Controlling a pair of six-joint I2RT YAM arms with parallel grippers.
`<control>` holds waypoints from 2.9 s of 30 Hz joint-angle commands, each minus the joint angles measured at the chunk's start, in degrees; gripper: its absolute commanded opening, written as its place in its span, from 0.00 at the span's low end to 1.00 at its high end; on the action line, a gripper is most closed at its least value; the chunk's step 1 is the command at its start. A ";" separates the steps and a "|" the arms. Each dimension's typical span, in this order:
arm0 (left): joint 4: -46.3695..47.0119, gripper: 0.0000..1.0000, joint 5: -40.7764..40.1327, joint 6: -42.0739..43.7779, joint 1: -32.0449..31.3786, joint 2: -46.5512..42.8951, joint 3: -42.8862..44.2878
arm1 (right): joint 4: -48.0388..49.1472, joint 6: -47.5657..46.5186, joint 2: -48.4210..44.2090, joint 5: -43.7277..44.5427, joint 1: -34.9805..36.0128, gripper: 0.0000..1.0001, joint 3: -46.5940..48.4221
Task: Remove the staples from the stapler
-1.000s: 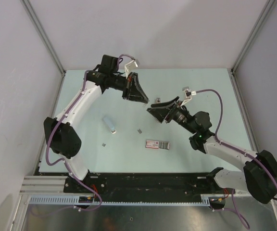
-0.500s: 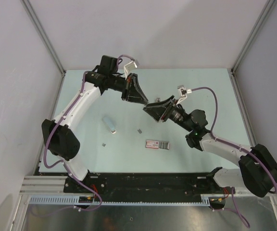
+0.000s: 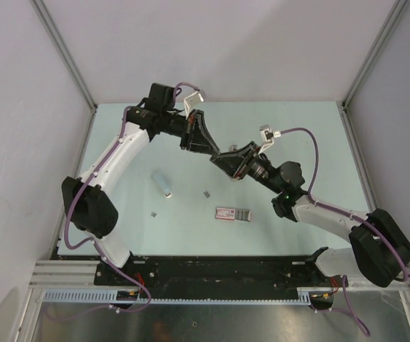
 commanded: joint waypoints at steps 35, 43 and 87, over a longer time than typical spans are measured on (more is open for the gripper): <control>3.34 0.67 -47.47 6.90 -11.07 -2.73 -11.39 | -70.26 -10.74 -14.88 31.46 0.32 0.00 3.16; 10.52 0.60 -56.25 12.13 -17.48 0.38 -21.40 | -84.56 -3.08 -12.56 36.04 3.33 0.00 3.17; 34.19 0.51 -69.16 9.28 -27.08 5.19 -37.87 | -89.06 8.56 -3.88 46.43 7.45 0.00 3.02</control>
